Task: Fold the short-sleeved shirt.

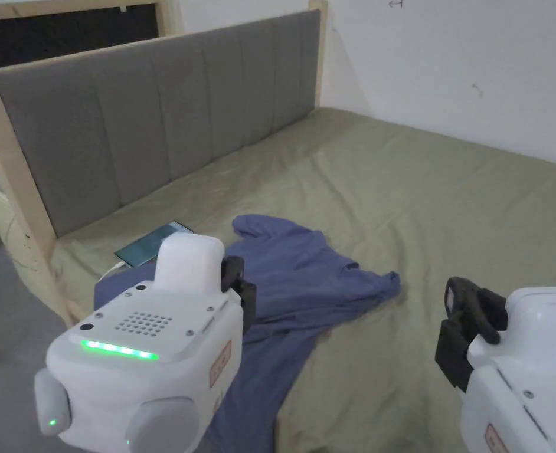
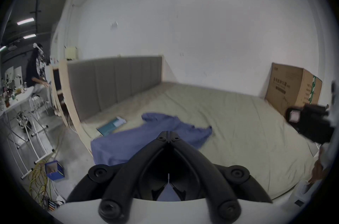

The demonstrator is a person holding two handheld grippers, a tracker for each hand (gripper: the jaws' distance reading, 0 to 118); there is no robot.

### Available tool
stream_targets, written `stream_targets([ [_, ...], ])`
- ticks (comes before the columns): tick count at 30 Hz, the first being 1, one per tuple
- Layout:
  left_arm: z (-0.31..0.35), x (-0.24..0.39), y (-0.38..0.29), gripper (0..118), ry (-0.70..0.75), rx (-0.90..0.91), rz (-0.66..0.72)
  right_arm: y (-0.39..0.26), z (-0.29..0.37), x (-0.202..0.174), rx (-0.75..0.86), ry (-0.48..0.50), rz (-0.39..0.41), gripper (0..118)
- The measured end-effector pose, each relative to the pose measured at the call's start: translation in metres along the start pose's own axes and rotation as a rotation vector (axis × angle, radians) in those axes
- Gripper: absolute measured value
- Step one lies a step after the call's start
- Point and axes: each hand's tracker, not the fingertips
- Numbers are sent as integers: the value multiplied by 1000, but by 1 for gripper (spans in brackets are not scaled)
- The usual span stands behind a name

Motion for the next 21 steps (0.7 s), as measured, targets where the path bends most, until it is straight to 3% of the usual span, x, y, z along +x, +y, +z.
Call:
stream_targets([
  [5,-111,-15,-43,0,-58,-282,68,-13,-24,10,-76,0,-35,0],
  [8,-165,-20,-58,0,-8,-388,-22,-23,-38,17,-126,-17,-33,0],
  [11,-200,-25,-56,0,-11,-424,-28,-30,-51,28,-164,-26,-39,0],
  [12,-207,-28,-54,6,-2,-418,-22,-32,-55,32,-175,-31,-42,0],
  [13,-213,-31,-50,30,-8,-418,-28,-34,-59,35,-186,-35,-47,0],
  [15,-224,-32,-44,53,-13,-437,-34,-38,-66,43,-210,-38,-68,0],
  [17,-236,-26,-41,107,-45,-497,-68,-42,-71,50,-225,-40,-94,0],
  [18,-238,-25,-41,118,-78,-484,-88,-45,-74,52,-237,-44,-110,0],
  [21,-250,-14,-45,117,-55,-498,-147,-51,-78,59,-257,-41,-141,0],
])
